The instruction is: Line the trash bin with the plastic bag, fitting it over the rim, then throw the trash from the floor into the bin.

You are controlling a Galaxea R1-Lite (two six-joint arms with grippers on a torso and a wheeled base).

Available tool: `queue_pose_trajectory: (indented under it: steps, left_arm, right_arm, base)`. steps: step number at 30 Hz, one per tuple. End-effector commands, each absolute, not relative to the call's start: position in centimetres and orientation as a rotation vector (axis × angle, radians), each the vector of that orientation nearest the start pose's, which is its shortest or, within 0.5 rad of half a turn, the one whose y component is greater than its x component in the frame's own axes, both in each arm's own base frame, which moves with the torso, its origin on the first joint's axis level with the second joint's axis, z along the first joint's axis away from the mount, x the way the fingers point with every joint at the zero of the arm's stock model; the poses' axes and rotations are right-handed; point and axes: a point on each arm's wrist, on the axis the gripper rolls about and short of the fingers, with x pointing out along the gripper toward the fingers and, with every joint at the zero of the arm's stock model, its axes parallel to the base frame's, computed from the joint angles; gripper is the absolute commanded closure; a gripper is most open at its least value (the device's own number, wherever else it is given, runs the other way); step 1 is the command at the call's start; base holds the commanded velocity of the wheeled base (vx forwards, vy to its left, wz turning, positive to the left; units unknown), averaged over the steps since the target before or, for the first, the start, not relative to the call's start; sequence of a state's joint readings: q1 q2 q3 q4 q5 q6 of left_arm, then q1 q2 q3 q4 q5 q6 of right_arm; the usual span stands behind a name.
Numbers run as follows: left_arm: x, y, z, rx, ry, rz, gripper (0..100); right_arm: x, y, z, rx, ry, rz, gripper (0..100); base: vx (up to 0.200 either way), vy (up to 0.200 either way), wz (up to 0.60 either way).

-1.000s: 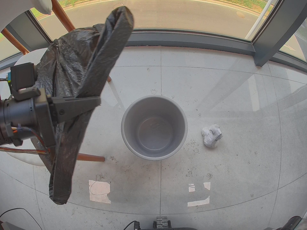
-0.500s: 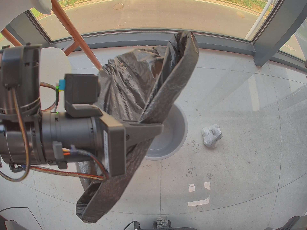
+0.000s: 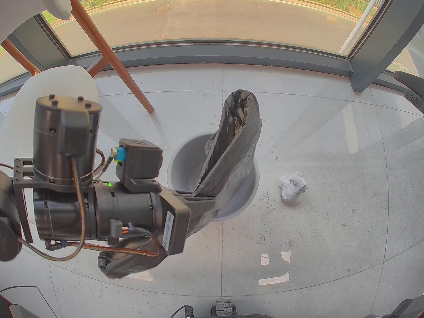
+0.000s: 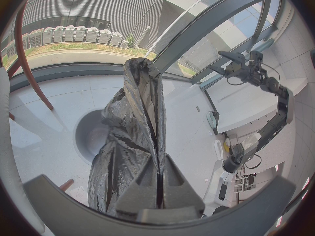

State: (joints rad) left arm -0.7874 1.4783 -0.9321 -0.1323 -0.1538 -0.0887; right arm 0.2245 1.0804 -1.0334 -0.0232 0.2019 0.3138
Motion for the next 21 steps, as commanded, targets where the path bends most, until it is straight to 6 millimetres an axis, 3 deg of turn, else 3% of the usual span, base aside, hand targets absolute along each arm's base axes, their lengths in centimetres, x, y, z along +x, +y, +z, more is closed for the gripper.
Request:
queue_pose_trajectory:
  steps: [1, 4, 10, 16, 21]
  left_arm:
    - [19.6, -18.4, 21.9, 0.077, 0.484, -0.861, 100]
    - [20.6, -18.4, 21.8, 0.098, 0.453, -0.846, 100]
    - [23.0, -19.7, 21.3, 0.261, 0.289, -0.762, 100]
    - [23.2, -20.1, 21.4, 0.372, 0.237, -0.781, 100]
    - [23.3, -20.3, 21.0, 0.478, 0.207, -0.794, 100]
  right_arm:
    - [14.1, 4.0, 32.4, 0.294, 0.121, 0.435, 0]
    - [14.5, 4.5, 32.3, 0.273, 0.133, 0.461, 0]
    - [17.0, 6.2, 30.9, 0.245, 0.220, 0.499, 0]
    - [19.2, 8.0, 29.2, 0.268, 0.325, 0.521, 0]
    - [20.9, 10.6, 27.6, 0.245, 0.409, 0.554, 0]
  base:
    - [0.000, 0.000, 0.00]
    - [0.000, 0.000, 0.00]
    - [0.000, 0.000, 0.00]
    - [0.000, 0.000, 0.00]
    - [0.000, 0.000, 0.00]
